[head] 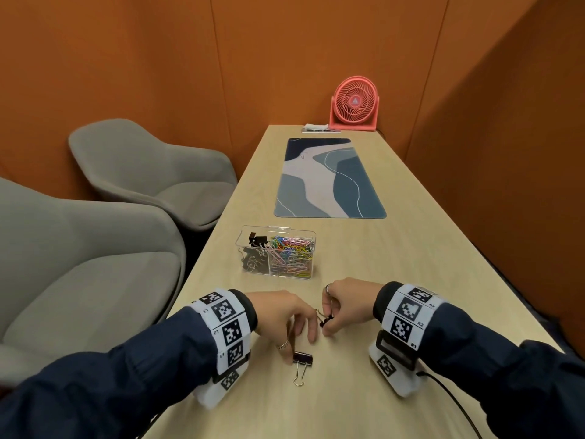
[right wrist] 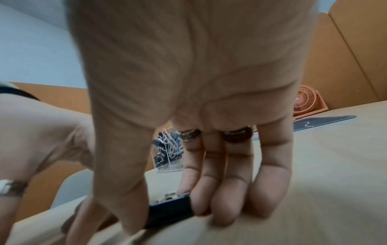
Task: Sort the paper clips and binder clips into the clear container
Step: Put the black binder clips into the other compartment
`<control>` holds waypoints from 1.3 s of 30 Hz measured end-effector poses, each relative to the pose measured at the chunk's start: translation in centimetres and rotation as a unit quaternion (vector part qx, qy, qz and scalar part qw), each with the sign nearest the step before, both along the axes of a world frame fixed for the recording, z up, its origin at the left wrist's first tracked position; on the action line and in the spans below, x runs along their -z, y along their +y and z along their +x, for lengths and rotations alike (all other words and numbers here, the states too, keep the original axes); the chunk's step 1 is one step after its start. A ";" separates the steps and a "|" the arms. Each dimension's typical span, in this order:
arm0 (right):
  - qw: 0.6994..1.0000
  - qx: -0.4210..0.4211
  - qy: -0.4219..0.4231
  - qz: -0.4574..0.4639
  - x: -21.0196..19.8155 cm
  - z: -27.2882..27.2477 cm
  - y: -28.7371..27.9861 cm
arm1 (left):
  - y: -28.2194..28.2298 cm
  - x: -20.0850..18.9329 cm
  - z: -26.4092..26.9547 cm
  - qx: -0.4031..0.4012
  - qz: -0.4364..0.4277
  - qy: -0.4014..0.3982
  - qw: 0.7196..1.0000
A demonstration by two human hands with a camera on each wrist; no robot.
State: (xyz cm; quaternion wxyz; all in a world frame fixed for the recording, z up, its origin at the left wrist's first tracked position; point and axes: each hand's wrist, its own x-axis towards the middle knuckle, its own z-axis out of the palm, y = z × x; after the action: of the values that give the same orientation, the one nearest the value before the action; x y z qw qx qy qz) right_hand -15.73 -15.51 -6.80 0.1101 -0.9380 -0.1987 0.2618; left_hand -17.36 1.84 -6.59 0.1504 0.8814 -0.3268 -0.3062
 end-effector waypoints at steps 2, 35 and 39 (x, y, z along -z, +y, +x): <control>1.000 0.002 -0.013 -0.004 0.0 0.0 -0.4 | -0.3 0.0 -0.2 0.014 -0.013 -0.002 1.000; 0.975 0.091 -0.112 0.170 -2.0 0.3 -1.4 | 2.4 -1.0 2.2 -0.366 -0.318 0.152 0.861; 0.942 0.075 -0.184 0.270 -4.3 0.6 0.4 | 2.9 -2.2 3.2 -0.497 -0.470 0.310 0.660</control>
State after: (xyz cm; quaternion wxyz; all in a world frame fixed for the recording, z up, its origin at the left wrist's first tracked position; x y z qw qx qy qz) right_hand -15.13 -15.09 -2.53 0.3403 -0.9171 -0.2075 0.0123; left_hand -14.13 4.79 -4.43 0.7668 0.5791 0.1252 -0.2469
